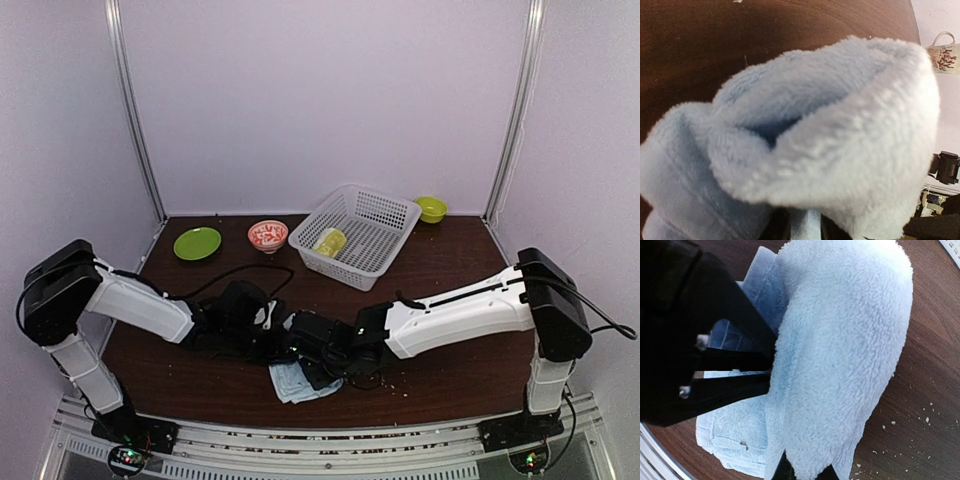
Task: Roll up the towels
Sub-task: Roll the towel at the center of the board.
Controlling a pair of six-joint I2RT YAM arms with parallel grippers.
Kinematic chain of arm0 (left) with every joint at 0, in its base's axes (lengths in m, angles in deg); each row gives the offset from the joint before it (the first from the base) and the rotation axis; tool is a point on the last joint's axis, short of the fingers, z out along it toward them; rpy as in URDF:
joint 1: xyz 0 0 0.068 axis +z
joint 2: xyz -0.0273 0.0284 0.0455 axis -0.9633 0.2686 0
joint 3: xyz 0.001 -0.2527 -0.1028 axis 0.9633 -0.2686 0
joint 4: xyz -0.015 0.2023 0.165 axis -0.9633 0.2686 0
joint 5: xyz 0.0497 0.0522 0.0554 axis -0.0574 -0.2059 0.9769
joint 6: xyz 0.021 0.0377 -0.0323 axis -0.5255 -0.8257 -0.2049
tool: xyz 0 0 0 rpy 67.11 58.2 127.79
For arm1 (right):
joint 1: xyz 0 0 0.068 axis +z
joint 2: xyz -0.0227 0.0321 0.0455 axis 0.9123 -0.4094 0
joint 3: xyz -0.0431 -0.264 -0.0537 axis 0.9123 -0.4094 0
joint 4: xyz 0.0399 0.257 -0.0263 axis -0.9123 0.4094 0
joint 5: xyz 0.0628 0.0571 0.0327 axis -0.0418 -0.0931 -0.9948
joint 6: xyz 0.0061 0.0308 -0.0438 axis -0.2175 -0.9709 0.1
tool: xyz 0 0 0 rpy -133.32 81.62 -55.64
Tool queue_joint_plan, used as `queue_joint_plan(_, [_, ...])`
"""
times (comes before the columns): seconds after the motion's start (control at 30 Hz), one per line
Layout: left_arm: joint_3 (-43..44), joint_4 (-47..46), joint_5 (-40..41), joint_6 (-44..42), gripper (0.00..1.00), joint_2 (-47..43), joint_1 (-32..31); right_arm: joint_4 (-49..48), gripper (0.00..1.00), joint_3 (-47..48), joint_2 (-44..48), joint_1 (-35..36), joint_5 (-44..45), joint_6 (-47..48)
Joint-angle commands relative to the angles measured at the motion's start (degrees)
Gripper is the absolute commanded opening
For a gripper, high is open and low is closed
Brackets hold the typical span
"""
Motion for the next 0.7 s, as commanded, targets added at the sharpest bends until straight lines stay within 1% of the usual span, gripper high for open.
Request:
queue_joint_plan(0.0, [-0.37, 7.26, 0.24, -3.70, 0.23, -6.34, -0.22, 0.03, 0.03, 2.39, -2.62, -0.02, -1.07, 0.62])
queue_joint_plan(0.1, [-0.30, 12.55, 0.95, -5.36, 0.26, -11.63, -0.22, 0.59, 0.04, 3.46, -3.41, -0.07, -1.06, 0.62])
queue_joint_plan(0.2, [-0.14, 17.88, 2.29, -6.87, 0.27, -16.65, -0.22, 0.89, 0.03, 4.31, -4.04, -0.12, -1.20, 0.65])
queue_joint_plan(0.33, [0.43, 19.94, 6.03, -7.44, 0.28, -21.34, 0.15, 0.52, 0.04, 4.54, -4.47, -0.08, -1.55, 0.75])
queue_joint_plan(0.47, [3.22, 17.94, 7.03, -8.80, 0.28, -18.40, 1.12, -0.40, 0.05, 4.22, -4.31, -0.15, -2.06, 1.04])
queue_joint_plan(0.67, [6.57, 10.97, 3.96, -7.95, 0.27, -10.15, 1.63, -1.37, 0.06, 3.34, -3.82, -0.34, -2.45, 1.28])
